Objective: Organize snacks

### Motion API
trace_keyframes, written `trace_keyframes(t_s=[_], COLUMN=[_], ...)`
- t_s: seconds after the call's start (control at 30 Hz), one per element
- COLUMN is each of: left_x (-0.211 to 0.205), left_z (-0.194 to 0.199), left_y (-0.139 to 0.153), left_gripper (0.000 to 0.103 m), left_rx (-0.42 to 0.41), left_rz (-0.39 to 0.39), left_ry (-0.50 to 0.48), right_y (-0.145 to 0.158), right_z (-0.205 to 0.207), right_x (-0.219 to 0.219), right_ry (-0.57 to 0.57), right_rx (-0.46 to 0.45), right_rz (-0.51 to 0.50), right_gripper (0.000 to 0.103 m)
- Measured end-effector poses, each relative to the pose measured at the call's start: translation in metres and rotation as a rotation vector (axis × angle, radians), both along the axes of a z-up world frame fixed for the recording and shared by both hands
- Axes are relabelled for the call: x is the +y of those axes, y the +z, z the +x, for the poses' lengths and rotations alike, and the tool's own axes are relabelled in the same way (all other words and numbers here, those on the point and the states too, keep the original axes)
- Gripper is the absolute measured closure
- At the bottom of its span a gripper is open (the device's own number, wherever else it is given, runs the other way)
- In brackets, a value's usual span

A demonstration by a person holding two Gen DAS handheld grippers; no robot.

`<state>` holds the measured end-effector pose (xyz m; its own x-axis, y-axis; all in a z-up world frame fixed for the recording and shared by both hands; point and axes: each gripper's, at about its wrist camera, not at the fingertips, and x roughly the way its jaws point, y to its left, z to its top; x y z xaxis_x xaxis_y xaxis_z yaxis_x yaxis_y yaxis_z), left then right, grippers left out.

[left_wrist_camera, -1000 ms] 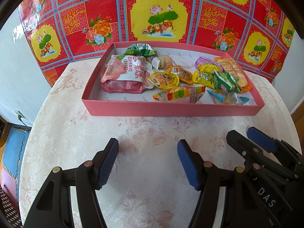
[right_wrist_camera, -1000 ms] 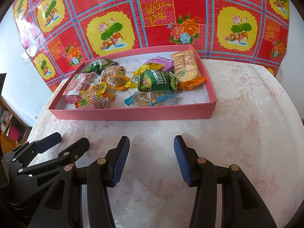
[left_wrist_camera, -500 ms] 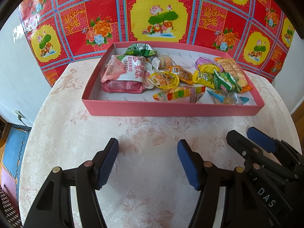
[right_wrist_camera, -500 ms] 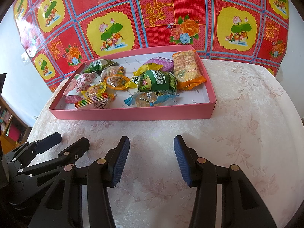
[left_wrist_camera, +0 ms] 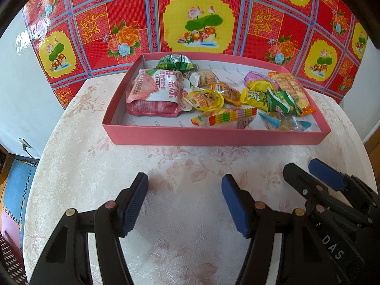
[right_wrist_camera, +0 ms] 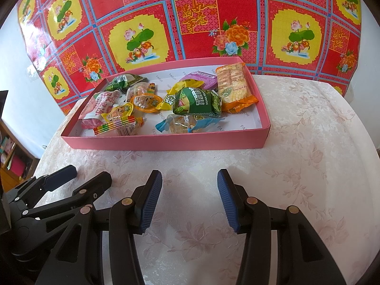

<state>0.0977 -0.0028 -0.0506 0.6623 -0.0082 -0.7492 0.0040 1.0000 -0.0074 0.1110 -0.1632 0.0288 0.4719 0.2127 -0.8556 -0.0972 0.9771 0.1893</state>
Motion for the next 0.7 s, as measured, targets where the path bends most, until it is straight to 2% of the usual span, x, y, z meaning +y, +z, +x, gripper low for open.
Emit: trace_keyframes(t_s=[0.7], left_x=[0.0001], left_z=[0.0002], left_y=[0.0003], left_gripper=[0.035], left_rx=[-0.001], left_rz=[0.002], left_ry=[-0.002], right_y=[0.0001], right_z=[0.0002], right_x=[0.0004], right_ry=[0.009], right_rx=[0.000], right_rz=[-0.003], right_gripper=[0.053])
